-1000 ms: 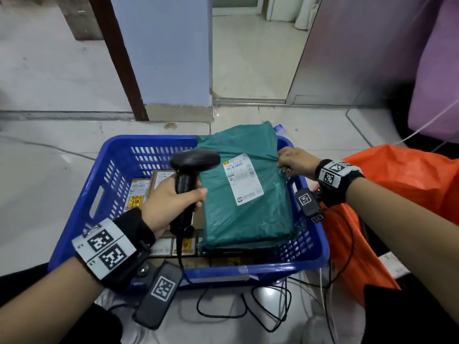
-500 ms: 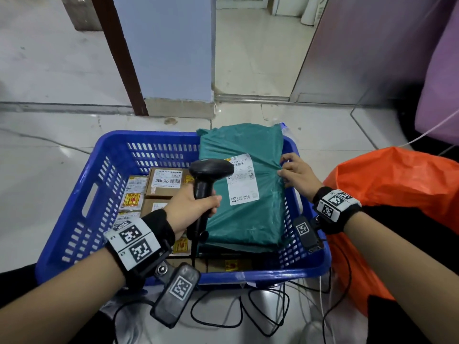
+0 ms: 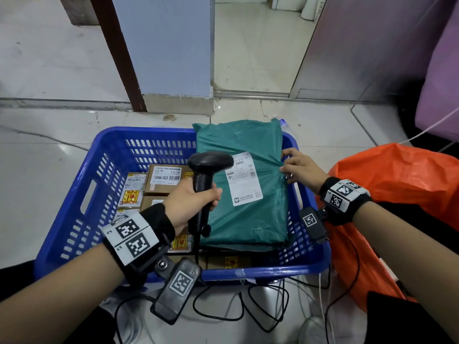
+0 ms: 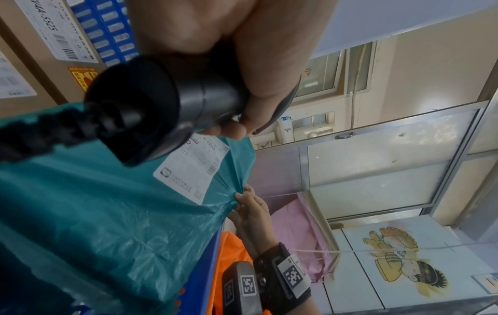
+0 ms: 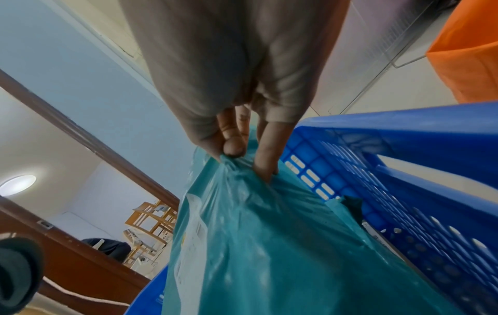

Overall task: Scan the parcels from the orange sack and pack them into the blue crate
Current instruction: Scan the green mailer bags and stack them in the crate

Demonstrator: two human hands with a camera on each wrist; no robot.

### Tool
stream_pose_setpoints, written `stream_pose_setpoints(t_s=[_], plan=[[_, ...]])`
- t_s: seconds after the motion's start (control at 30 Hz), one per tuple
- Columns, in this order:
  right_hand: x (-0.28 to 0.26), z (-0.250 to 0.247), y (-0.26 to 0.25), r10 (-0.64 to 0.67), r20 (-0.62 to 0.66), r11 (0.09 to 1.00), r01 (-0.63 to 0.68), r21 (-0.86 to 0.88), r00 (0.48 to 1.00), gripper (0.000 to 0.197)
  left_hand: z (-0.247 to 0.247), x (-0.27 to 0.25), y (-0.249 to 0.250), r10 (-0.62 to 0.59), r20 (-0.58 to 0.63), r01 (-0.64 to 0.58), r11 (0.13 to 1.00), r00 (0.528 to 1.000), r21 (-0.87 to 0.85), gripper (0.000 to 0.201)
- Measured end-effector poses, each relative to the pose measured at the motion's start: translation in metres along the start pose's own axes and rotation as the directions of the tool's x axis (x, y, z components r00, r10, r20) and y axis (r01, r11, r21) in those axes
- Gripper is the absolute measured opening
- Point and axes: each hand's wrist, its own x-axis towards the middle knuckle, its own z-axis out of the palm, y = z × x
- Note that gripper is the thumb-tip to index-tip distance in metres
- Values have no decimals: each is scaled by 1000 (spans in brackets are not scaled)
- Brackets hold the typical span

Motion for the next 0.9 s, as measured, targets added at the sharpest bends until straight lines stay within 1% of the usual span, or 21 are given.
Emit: stream_pose_setpoints(t_s=[0.07, 0.17, 0.23, 0.3, 0.33, 0.4, 0.43, 0.47, 0.5, 0.53, 0.57, 0.6, 0.63, 0.7, 0.77, 0.83, 0.9], plan=[[2, -1, 0, 32, 18, 999, -32, -16, 999, 34, -3, 0, 1, -2, -5, 2, 1000, 1000, -5, 9], [12, 6, 11, 104, 25, 994, -103, -45, 994, 35, -5, 0, 2, -4, -13, 4, 1000, 1000, 5, 10], [22, 12, 23, 159, 11, 984, -157, -80, 987, 28, -6, -1, 2, 2, -32, -2, 1000, 999, 0, 10], [34, 17, 33, 196, -19, 972, -197, -125, 980, 13, -7, 0, 2, 7, -43, -7, 1000, 999, 0, 8], [39, 18, 37, 205, -47, 970, -209, -125, 978, 10, -8, 0, 2, 10, -41, -10, 1000, 999, 3, 6], [48, 19, 42, 249, -60, 958, -255, -131, 967, 7, -10, 0, 3, 15, -33, -14, 1000, 999, 10, 5], [52, 19, 45, 273, -49, 948, -277, -157, 961, 5, -11, 1, 3, 15, -33, -15, 1000, 999, 14, 5], [55, 20, 49, 272, -36, 936, -273, -222, 962, 6, -12, 2, 3, 12, -35, -11, 1000, 999, 19, 6], [59, 21, 53, 294, -70, 917, -302, -259, 953, 5, -12, 3, 3, 6, -36, -5, 1000, 999, 26, 6], [60, 24, 55, 318, -129, 900, -342, -270, 939, 10, -12, 4, 2, -3, -37, 4, 999, 999, 34, 7], [60, 27, 59, 290, -172, 875, -333, -351, 942, 17, -13, 5, 1, -13, -38, 15, 999, 999, 41, 8], [61, 29, 63, 268, -228, 863, -339, -375, 936, 20, -12, 6, 1, -21, -39, 23, 999, 999, 48, 9], [63, 33, 64, 244, -254, 836, -336, -433, 936, 24, -12, 7, 0, -24, -39, 26, 998, 999, 54, 10], [59, 34, 59, 234, -223, 790, -319, -523, 946, 30, -11, 8, 0, -23, -34, 25, 998, 999, 65, 10], [54, 32, 49, 272, -165, 777, -317, -543, 948, 37, -8, 9, -1, -23, -27, 25, 997, 999, 72, 8], [50, 26, 41, 281, -119, 791, -300, -533, 952, 44, -4, 9, -1, -26, -17, 27, 997, 1000, 71, 7], [41, 19, 31, 229, -110, 839, -254, -481, 967, 43, 1, 10, 1, -27, -11, 28, 997, 1000, 74, 4]])
